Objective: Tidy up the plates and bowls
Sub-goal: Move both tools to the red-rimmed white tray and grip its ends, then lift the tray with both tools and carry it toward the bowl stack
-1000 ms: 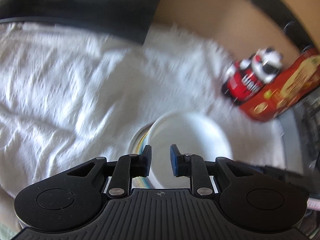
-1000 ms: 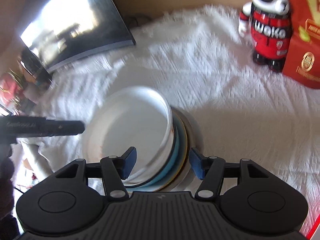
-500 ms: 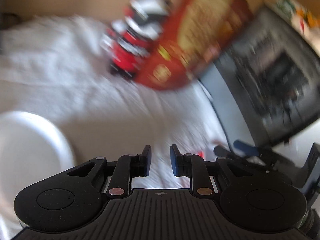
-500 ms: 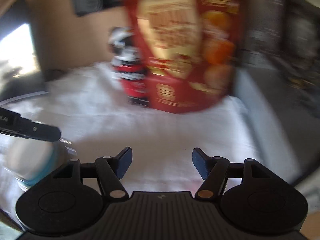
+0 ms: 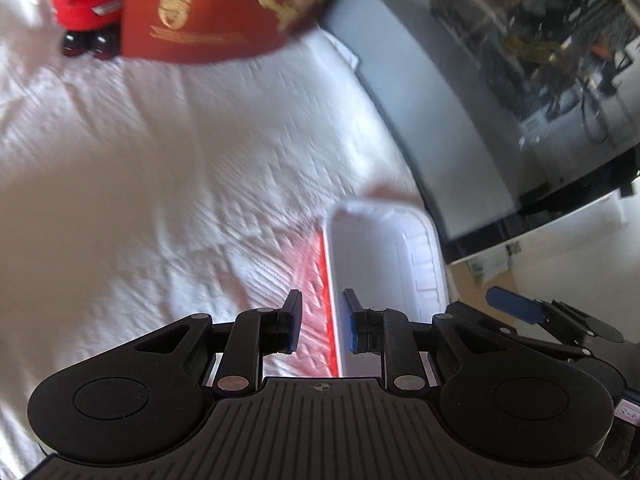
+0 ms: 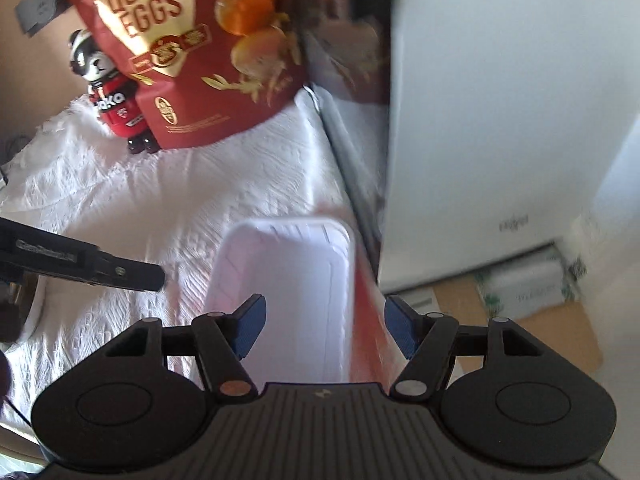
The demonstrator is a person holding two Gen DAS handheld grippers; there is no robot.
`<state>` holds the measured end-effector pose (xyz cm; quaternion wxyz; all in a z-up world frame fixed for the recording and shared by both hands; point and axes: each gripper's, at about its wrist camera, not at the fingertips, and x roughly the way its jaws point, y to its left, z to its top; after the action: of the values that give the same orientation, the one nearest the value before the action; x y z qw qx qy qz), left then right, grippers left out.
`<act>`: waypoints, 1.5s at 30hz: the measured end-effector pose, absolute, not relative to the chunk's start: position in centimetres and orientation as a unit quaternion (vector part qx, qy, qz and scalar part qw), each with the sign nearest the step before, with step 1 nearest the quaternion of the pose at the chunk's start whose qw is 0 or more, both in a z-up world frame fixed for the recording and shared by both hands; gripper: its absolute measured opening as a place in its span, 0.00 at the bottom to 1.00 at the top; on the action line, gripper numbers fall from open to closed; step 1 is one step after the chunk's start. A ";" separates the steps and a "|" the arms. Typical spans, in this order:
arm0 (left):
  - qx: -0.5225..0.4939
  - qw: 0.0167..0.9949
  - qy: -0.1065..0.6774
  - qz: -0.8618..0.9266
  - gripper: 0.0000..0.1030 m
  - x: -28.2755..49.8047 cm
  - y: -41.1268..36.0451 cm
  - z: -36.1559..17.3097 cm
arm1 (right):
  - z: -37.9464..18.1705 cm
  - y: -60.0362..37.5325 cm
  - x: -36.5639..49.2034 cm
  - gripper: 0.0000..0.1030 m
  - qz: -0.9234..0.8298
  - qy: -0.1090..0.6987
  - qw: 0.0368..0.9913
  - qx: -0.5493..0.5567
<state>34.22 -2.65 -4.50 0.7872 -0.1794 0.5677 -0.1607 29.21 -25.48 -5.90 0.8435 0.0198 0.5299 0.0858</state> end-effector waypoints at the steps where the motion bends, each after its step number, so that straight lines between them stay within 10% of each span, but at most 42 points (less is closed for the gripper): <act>1: -0.173 0.786 0.572 -0.160 0.23 34.4 -3.1 -4.9 | -6.3 -25.8 29.1 0.65 0.085 0.536 0.840 0.029; 14: -0.149 0.763 0.609 -0.156 0.23 36.1 -6.3 -8.6 | -11.0 -25.6 30.8 0.37 0.085 0.581 0.807 0.063; 45: -0.228 0.773 0.592 0.012 0.18 27.1 12.0 -8.9 | -12.0 -6.0 31.6 0.39 0.293 0.606 0.740 -0.003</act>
<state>27.06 12.00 -8.87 0.7730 -0.2279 0.5920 0.0121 31.58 -5.98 -12.02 0.7397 -0.0029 0.6056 0.2934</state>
